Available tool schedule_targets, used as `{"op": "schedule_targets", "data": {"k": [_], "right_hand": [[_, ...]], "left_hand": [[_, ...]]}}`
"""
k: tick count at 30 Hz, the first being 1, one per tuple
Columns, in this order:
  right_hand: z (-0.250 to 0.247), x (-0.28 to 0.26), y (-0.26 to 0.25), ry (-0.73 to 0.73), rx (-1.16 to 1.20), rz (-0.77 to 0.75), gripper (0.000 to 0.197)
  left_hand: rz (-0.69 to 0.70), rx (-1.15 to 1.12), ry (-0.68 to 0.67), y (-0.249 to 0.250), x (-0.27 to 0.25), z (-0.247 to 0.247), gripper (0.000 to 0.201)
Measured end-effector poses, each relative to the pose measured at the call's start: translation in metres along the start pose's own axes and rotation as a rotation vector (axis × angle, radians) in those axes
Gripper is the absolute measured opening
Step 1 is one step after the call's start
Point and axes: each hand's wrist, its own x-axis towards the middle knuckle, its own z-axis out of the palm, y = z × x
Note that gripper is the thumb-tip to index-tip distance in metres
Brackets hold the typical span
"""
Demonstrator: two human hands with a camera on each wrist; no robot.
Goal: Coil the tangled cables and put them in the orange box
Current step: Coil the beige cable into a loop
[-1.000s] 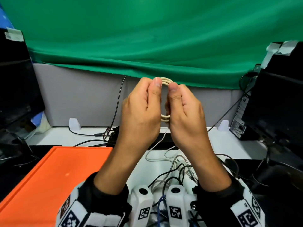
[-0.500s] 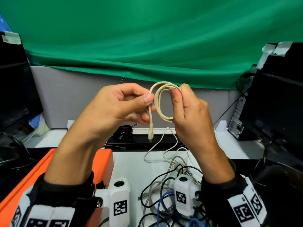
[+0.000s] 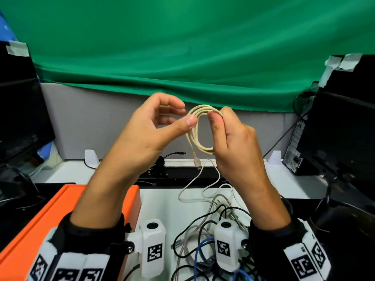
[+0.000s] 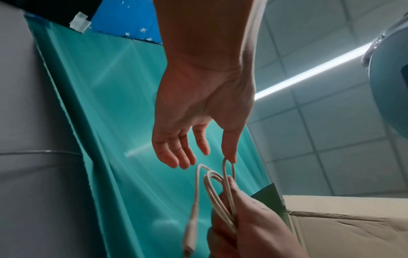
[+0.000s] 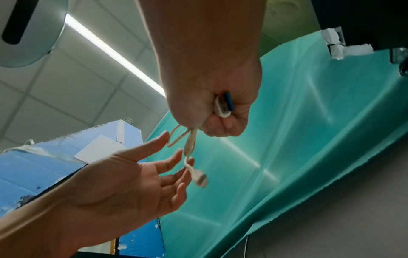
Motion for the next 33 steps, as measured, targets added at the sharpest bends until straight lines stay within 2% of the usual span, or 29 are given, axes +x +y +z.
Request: {"op": "schedule_targets", "data": {"k": [2, 4, 6, 12, 15, 18, 20, 22, 24, 26, 27, 30, 33], "right_hand": [[-0.001, 0.0, 0.001, -0.007, 0.021, 0.014, 0.031], [-0.002, 0.0, 0.002, -0.018, 0.043, 0.031, 0.032], [-0.004, 0.0, 0.002, -0.044, 0.053, 0.046, 0.032], [-0.004, 0.0, 0.0, -0.147, 0.133, 0.121, 0.037], [0.001, 0.0, -0.004, -0.118, 0.397, 0.234, 0.039], [0.001, 0.001, -0.011, -0.095, 0.806, 0.469, 0.041], [0.003, 0.002, -0.013, -0.08, 0.973, 0.571, 0.041], [0.006, 0.001, -0.013, -0.069, 0.927, 0.559, 0.042], [0.006, 0.001, -0.016, -0.093, 0.848, 0.481, 0.041], [0.005, 0.001, -0.019, -0.135, 0.884, 0.434, 0.041], [0.003, 0.001, -0.02, -0.147, 0.894, 0.422, 0.042], [0.005, 0.001, -0.019, -0.069, 0.87, 0.405, 0.041], [0.011, 0.001, -0.015, 0.059, 0.779, 0.336, 0.031]], "left_hand": [[-0.065, 0.068, -0.106, -0.003, 0.0, -0.006, 0.041], [-0.091, 0.1, -0.25, -0.004, -0.001, -0.008, 0.039], [-0.094, 0.099, -0.309, -0.005, -0.002, -0.009, 0.036], [-0.076, 0.094, -0.21, -0.012, 0.002, -0.002, 0.013], [-0.103, 0.061, -0.21, -0.012, 0.001, 0.007, 0.015], [-0.092, 0.068, -0.198, -0.009, 0.001, 0.009, 0.018], [-0.07, 0.151, -0.184, -0.007, 0.0, 0.01, 0.016], [-0.045, 0.302, -0.16, -0.006, -0.004, 0.012, 0.014], [-0.015, 0.422, -0.102, -0.003, -0.009, 0.02, 0.011], [0.018, 0.553, -0.057, 0.0, -0.012, 0.028, 0.036], [0.026, 0.601, -0.056, 0.002, -0.014, 0.032, 0.041], [0.059, 0.676, -0.011, 0.002, -0.014, 0.042, 0.022], [0.078, 0.702, 0.046, 0.005, -0.017, 0.05, 0.022]]}}
